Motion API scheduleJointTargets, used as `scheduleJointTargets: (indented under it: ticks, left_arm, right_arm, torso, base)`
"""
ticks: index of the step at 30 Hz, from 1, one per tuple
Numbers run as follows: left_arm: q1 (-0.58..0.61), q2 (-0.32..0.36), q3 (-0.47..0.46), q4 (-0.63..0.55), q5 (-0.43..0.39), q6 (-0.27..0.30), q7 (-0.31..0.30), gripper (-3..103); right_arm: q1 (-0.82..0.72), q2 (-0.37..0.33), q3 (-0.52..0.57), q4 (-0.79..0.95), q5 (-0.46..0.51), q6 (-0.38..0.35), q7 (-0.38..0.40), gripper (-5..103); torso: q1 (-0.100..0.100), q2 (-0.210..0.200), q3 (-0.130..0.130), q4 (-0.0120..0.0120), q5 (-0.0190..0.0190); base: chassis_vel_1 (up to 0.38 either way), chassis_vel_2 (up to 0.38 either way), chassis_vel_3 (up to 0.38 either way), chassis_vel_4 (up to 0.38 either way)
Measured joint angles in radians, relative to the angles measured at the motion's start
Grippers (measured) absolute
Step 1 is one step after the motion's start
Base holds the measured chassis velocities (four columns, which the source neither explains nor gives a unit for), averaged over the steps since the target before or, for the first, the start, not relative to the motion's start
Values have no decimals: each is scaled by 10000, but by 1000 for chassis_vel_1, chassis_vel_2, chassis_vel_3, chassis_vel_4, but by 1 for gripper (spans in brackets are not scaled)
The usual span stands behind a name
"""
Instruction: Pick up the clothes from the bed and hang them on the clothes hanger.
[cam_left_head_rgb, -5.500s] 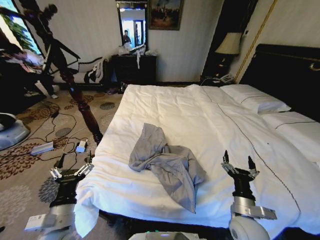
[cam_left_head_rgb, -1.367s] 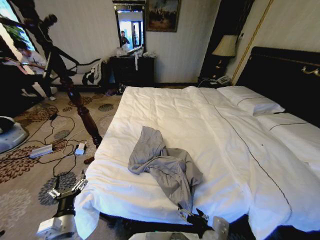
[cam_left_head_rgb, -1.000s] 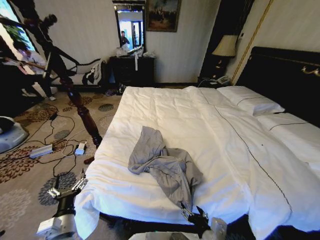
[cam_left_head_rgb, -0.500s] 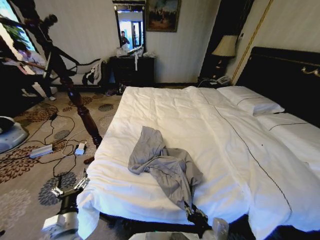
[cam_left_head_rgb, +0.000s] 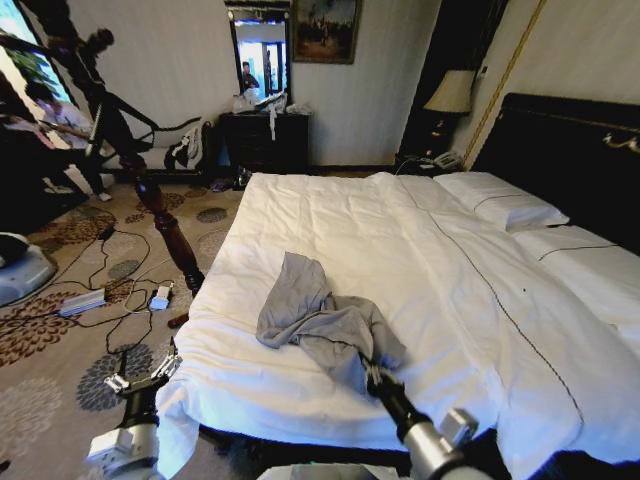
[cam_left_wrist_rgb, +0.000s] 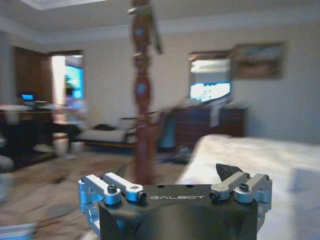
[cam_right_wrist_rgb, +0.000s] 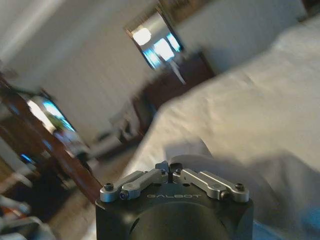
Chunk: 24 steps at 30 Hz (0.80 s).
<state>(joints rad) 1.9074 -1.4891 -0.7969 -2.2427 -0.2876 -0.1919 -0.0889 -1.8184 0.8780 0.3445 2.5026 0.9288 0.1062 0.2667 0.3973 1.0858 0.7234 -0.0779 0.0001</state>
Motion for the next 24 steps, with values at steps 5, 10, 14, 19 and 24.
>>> scheduleJointTargets:
  ticks: [5, 10, 14, 19, 24]
  left_arm:
    - [144, 487, 682, 258, -721, -347, 1142, 100]
    - [518, 1800, 1942, 594, -361, -412, 1636, 100]
    - [699, 3292, 2465, 1039, 345, -284, 1722, 100]
    - [266, 3902, 2653, 1594, 470, -69, 1679, 100]
    - [-803, 4262, 3342, 2315, 912, 20, 1521, 100]
  right_arm:
    - [909, -329, 674, 3, 761, 245, -730, 0]
    - [1192, -676, 759, 2, 580, 456, -1215, 0]
    - [1393, -908, 739, -4, 269, 527, -1447, 0]
    - [1667, -965, 743, -9, 221, 528, -1454, 0]
    - [2216, -1017, 793, -14, 318, 526, -1440, 0]
  torso:
    - [1, 0, 1, 3, 0]
    - [1, 0, 0, -2, 0]
    - [1, 0, 0, 0, -3]
    - [1, 0, 0, 0, -2]
    - [1, 0, 0, 3, -1]
  base:
    - [0, 0, 0, 0]
    - [0, 0, 0, 0]
    - [0, 0, 0, 0]
    - [0, 0, 0, 0]
    - [0, 0, 0, 0]
